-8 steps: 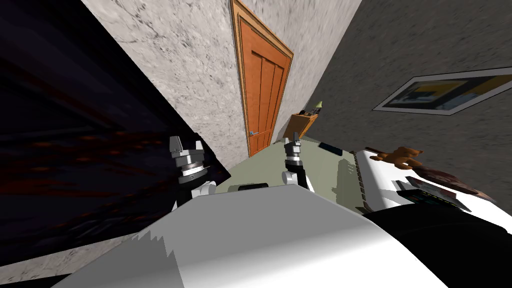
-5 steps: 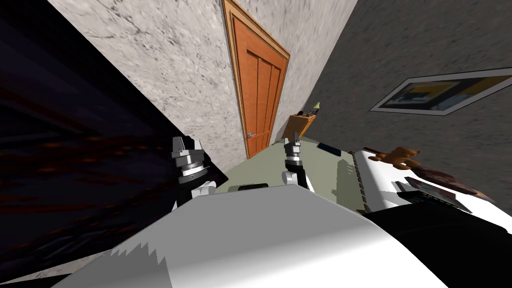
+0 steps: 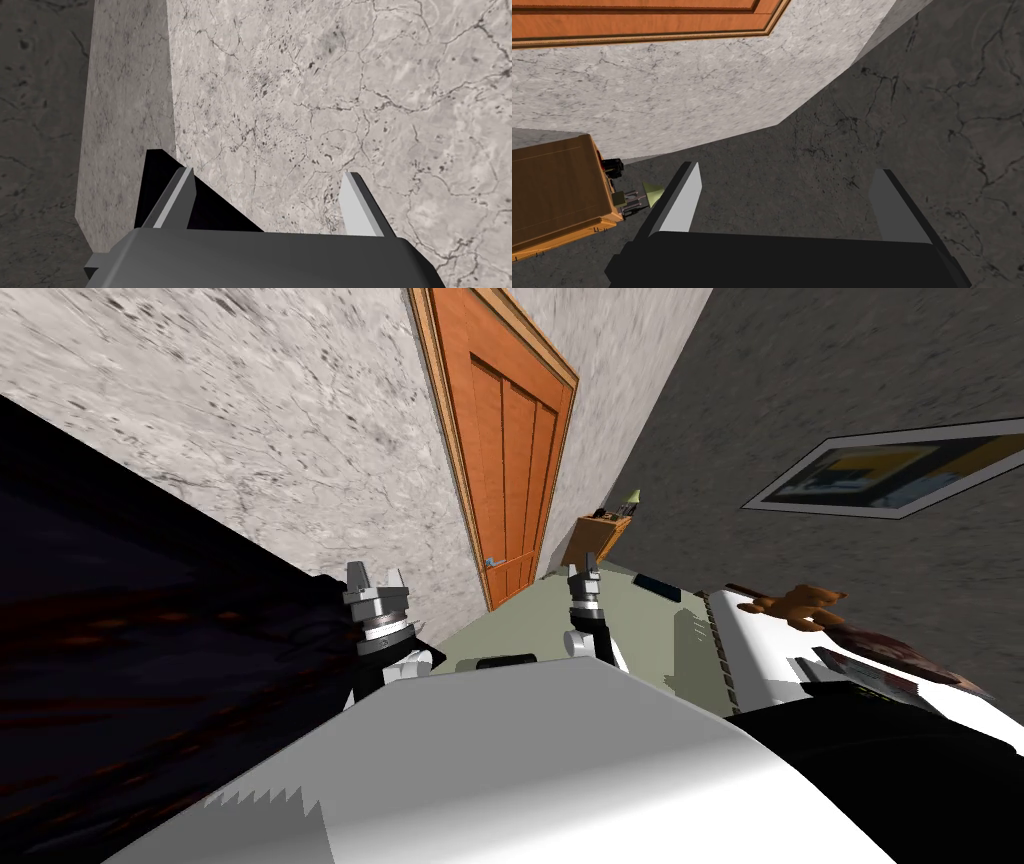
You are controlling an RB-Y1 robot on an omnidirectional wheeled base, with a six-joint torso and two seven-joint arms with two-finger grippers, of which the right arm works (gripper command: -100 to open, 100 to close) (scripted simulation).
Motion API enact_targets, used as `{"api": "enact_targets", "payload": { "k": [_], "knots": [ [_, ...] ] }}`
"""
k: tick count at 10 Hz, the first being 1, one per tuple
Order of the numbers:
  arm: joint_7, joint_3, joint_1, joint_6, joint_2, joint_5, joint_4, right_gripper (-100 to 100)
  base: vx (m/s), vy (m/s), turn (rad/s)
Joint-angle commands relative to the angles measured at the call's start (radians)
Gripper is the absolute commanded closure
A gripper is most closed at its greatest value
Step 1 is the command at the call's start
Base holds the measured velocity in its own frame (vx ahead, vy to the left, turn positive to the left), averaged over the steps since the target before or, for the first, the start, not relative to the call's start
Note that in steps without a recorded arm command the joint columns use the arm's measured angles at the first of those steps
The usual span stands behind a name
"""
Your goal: Pull the door open
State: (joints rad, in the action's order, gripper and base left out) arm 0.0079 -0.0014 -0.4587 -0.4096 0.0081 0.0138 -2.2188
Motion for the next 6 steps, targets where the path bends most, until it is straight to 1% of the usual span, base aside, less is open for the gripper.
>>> {"api": "enact_targets", "payload": {
  "k": [1, 4, 6],
  "knots": [
    [0.000, 0.000, 0.001, -0.001, -0.004, 0.000, 0.003, -100, 0.195, -0.117, -0.042],
    [0.000, 0.000, 0.003, -0.002, -0.009, -0.001, 0.008, -100, 0.205, -0.127, -0.039],
    [0.000, -0.001, 0.005, -0.003, -0.012, -0.001, 0.012, -100, 0.196, -0.146, -0.047]
  ]
}}
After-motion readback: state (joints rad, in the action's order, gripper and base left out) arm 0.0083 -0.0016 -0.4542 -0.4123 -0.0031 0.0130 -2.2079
